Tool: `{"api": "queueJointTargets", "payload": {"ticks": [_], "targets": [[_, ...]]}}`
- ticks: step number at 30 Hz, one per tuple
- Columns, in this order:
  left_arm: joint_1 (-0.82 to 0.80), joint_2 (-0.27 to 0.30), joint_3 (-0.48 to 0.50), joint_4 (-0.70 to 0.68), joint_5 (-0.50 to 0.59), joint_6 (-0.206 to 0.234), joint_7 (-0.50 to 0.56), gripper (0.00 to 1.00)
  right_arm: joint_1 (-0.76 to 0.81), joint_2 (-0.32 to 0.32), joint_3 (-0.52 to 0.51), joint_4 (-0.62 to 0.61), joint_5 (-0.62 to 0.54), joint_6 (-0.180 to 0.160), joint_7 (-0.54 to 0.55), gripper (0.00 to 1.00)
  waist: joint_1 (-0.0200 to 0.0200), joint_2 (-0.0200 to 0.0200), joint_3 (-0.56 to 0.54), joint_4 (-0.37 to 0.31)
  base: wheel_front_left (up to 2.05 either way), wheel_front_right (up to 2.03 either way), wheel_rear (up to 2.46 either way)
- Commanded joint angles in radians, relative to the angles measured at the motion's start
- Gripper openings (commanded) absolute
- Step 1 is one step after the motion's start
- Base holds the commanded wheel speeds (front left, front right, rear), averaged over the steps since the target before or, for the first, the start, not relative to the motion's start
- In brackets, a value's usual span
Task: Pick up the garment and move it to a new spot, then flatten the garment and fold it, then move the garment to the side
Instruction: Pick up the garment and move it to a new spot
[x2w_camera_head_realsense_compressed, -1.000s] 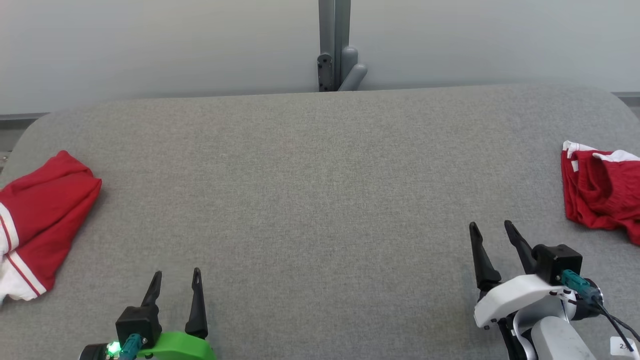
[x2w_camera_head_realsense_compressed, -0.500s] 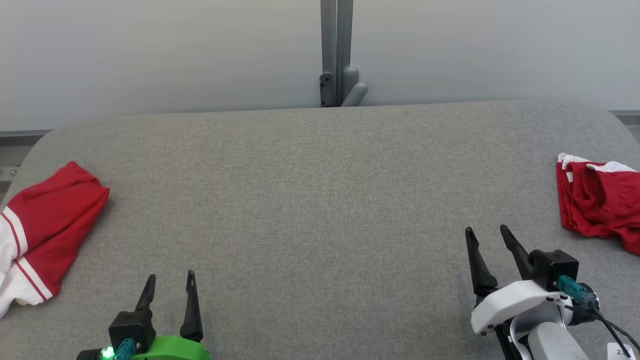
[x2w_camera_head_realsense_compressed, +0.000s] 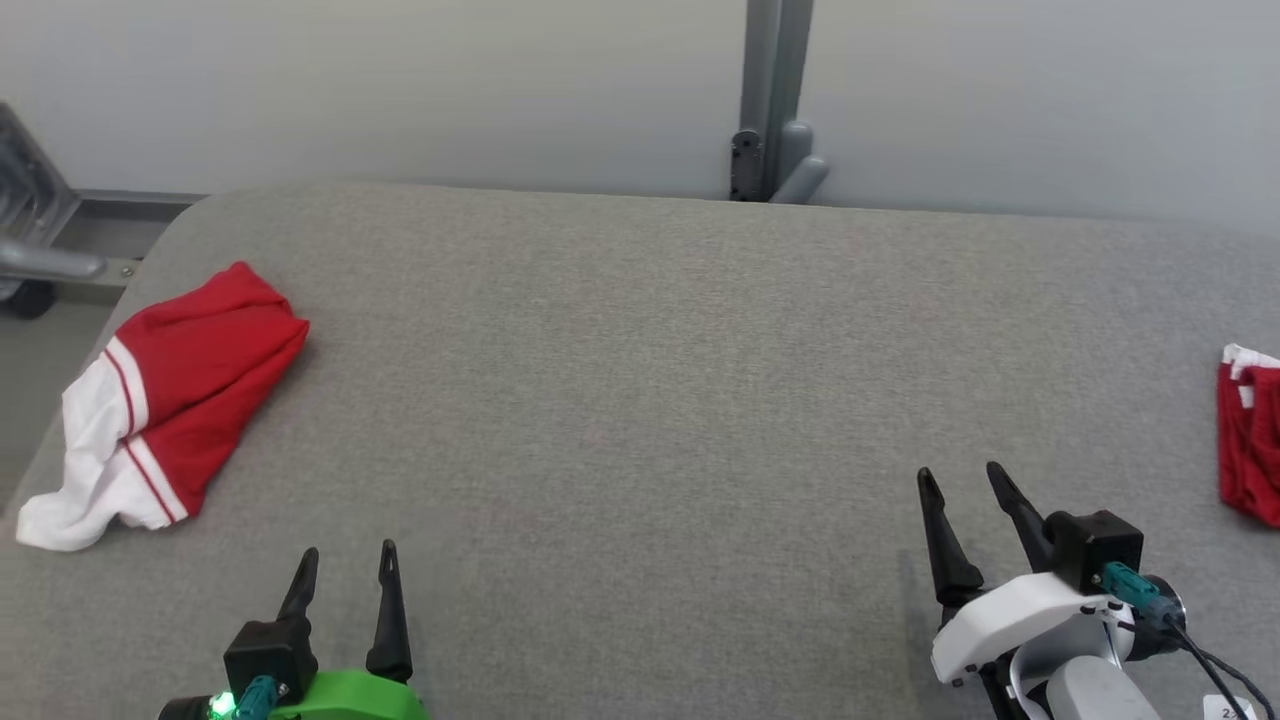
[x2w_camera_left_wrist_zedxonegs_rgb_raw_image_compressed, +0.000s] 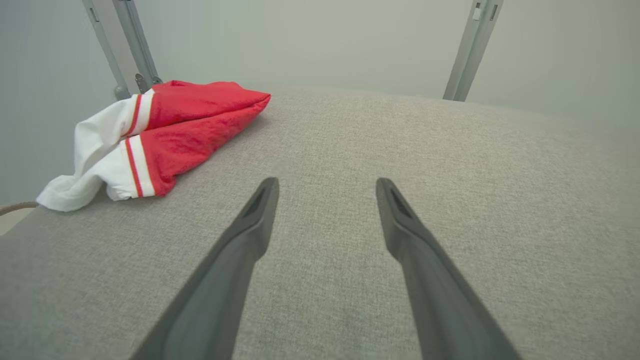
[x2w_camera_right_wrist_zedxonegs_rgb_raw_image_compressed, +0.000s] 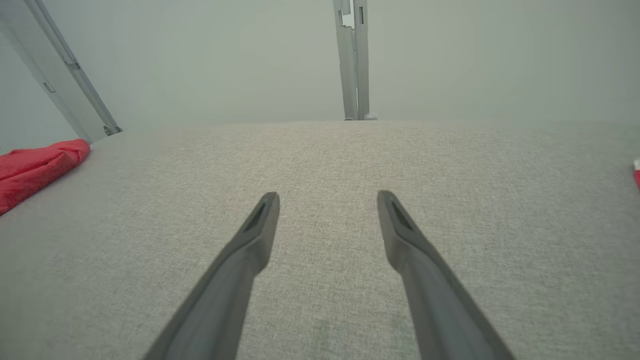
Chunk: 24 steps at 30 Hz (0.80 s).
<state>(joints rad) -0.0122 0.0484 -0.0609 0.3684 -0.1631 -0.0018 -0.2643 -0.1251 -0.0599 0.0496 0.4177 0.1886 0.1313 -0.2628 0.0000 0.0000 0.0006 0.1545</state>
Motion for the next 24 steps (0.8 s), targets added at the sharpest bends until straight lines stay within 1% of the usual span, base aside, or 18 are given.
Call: {"api": "queueJointTargets", "payload": {"ticks": [1, 5, 6, 11, 15, 19, 24], "targets": [[-0.003, 0.004, 0.009, 0.007, 0.008, 0.0, 0.0, 1.0, 0.005, 0.0, 0.015, 0.0, 0.01, -0.001, -0.003, 1.0, 0.0, 0.0, 0.016, 0.138, 0.0, 0.0, 0.0], [0.016, 0.004, 0.027, 0.009, 0.008, 0.003, 0.0, 1.0, -0.003, 0.001, 0.048, 0.001, 0.015, -0.001, -0.003, 1.0, 0.0, 0.0, 0.017, 0.244, 0.0, 0.0, 0.0], [0.016, 0.004, 0.027, 0.009, 0.008, 0.003, 0.0, 1.0, -0.003, 0.001, 0.048, 0.001, 0.015, -0.001, -0.003, 1.0, 0.0, 0.0, 0.017, 0.244, 0.0, 0.0, 0.0], [0.034, 0.004, 0.057, 0.006, 0.003, 0.006, 0.0, 1.0, -0.014, 0.002, 0.085, 0.006, 0.02, -0.001, -0.003, 1.0, 0.0, 0.0, 0.02, 0.352, 0.0, 0.0, 0.0], [0.05, 0.004, 0.084, -0.013, -0.023, 0.015, 0.0, 1.0, -0.05, 0.001, 0.136, 0.021, 0.025, -0.001, -0.003, 1.0, 0.0, 0.0, 0.049, 0.37, 0.0, 0.0, 0.0], [0.058, 0.003, 0.086, -0.029, -0.051, 0.022, 0.0, 1.0, -0.081, -0.013, 0.169, 0.038, 0.031, -0.001, -0.003, 1.0, 0.0, 0.0, 0.066, 0.378, 0.0, 0.0, 0.0], [0.045, 0.004, 0.08, -0.02, -0.079, 0.004, 0.0, 1.0, -0.089, -0.023, 0.18, 0.036, 0.036, -0.001, -0.003, 1.0, 0.0, 0.0, 0.08, 0.377, 0.0, 0.0, 0.0]]}}
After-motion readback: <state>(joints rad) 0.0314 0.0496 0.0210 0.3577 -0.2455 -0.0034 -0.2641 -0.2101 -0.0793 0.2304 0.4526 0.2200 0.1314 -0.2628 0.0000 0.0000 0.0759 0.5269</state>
